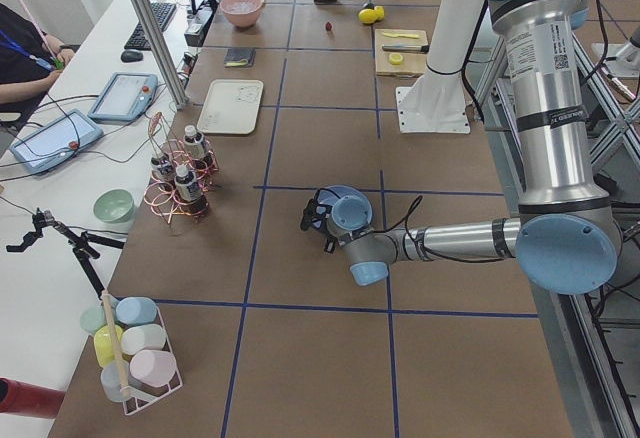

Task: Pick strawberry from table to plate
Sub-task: 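Reach the left gripper down to the rim of the light blue plate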

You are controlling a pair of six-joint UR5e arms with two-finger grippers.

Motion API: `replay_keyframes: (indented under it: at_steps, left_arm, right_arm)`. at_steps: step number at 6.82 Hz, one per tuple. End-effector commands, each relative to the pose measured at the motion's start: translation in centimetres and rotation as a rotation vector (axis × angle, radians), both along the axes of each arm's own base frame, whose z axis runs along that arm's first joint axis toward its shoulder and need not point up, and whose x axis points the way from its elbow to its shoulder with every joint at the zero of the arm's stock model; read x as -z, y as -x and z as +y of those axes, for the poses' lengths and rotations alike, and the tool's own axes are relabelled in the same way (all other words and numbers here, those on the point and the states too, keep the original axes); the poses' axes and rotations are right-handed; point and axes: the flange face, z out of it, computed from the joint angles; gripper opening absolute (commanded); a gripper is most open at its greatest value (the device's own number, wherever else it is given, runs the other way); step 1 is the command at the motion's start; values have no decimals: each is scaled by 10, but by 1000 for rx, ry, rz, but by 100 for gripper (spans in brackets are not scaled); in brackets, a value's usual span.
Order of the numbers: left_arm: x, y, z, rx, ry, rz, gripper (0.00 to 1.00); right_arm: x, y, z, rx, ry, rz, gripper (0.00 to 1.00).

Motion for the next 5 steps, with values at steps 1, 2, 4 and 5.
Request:
replay_keyframes:
  at_steps: [1, 2, 4, 5]
  left_arm:
    - [124, -51, -62, 70, 83, 11, 0]
    - [172, -104, -73, 104, 116, 15, 0]
    - [283, -246, -53, 134, 253, -8, 0]
    - [307, -302, -24, 113, 276, -7, 0]
  right_arm:
    - [7, 0, -3, -1, -43, -2, 100]
    - [10, 0, -4, -5, -82, -6, 100]
    - [16, 1, -6, 7, -172, -8, 100]
    - [18, 1, -7, 2, -189, -9, 100]
